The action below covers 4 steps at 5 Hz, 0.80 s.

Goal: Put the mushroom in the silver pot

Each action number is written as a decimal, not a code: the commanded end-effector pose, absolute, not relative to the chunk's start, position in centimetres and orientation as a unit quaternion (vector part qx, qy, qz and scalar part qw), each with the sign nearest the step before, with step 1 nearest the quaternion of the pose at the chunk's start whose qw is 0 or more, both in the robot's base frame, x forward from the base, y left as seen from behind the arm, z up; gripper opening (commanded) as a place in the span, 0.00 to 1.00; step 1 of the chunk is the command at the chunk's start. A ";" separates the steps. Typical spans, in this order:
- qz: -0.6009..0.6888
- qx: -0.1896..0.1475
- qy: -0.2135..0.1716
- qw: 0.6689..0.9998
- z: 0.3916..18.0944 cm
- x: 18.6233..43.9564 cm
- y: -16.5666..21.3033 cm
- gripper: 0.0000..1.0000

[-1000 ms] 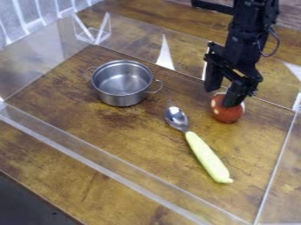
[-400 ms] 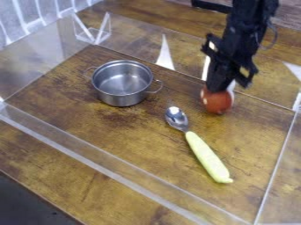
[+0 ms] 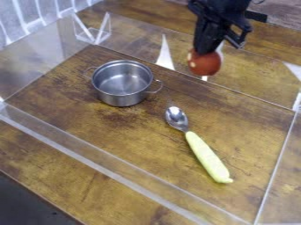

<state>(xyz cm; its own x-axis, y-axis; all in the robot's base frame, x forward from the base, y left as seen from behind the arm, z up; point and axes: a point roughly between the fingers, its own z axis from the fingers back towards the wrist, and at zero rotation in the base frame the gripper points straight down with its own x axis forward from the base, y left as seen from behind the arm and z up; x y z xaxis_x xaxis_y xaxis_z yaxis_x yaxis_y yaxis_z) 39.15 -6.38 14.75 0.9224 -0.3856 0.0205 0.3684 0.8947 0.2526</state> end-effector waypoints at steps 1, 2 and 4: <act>-0.143 0.136 -0.081 0.977 17.1 37.6 -3.8 0.00; -0.143 0.142 -0.094 0.975 17.0 35.7 -2.4 0.00; -0.133 0.149 -0.122 0.972 16.0 33.2 0.4 0.00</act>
